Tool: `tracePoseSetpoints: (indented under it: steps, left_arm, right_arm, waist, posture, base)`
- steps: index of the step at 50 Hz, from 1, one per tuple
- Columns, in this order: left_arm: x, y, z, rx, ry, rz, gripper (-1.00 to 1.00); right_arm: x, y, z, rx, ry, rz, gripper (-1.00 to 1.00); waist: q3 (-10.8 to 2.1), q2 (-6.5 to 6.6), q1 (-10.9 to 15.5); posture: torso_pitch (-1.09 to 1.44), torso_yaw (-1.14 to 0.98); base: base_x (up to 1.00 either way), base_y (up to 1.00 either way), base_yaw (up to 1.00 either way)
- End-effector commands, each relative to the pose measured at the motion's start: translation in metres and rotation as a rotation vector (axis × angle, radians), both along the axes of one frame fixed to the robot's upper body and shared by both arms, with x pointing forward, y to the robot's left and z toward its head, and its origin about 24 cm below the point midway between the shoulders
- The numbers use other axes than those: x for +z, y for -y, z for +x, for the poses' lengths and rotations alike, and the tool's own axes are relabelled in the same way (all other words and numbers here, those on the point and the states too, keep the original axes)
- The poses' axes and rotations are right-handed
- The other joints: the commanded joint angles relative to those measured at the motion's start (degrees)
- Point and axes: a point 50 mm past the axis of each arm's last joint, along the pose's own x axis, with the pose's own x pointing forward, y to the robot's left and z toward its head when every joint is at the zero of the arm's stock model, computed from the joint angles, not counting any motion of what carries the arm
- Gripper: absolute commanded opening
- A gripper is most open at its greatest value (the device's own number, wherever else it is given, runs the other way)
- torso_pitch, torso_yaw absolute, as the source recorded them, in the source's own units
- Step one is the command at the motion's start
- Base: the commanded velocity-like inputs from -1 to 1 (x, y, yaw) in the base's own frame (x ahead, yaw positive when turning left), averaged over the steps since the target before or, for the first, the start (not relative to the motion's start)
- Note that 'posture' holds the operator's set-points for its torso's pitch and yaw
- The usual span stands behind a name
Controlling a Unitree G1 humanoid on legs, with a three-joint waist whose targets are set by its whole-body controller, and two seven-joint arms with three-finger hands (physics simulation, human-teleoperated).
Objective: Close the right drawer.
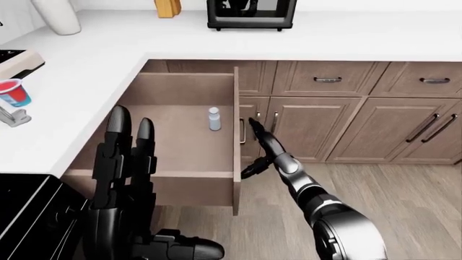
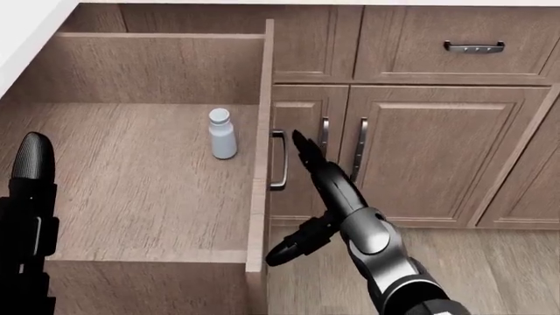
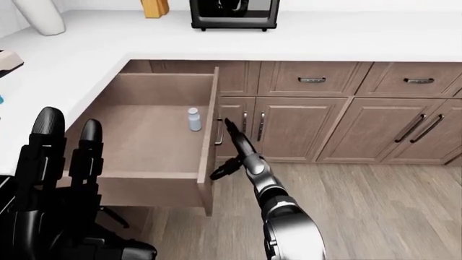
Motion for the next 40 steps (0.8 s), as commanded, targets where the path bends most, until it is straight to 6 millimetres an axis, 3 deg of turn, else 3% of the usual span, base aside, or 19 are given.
tracePoseSetpoints:
  steps: [1,40]
  left_arm:
    - [0.010,0.000,-0.005,0.000,0.067,-0.001,1.00]
    - [0.010,-0.001,-0.004,0.005,0.067,-0.006,1.00]
  right_arm:
    - [0.033,-0.017,0.011,0.058,0.133,0.055,1.00]
    - [0.038,-0.061,0.006,0.197,0.132,0.031,1.00]
  waist:
    - [-1.40,0.12,0.4]
    - [-1.48,0.48,0.2]
  posture:
    - [0.00,0.00]
    - [0.00,0.00]
  base:
    - [0.00,0.00,0.00]
    - [0.00,0.00,0.00]
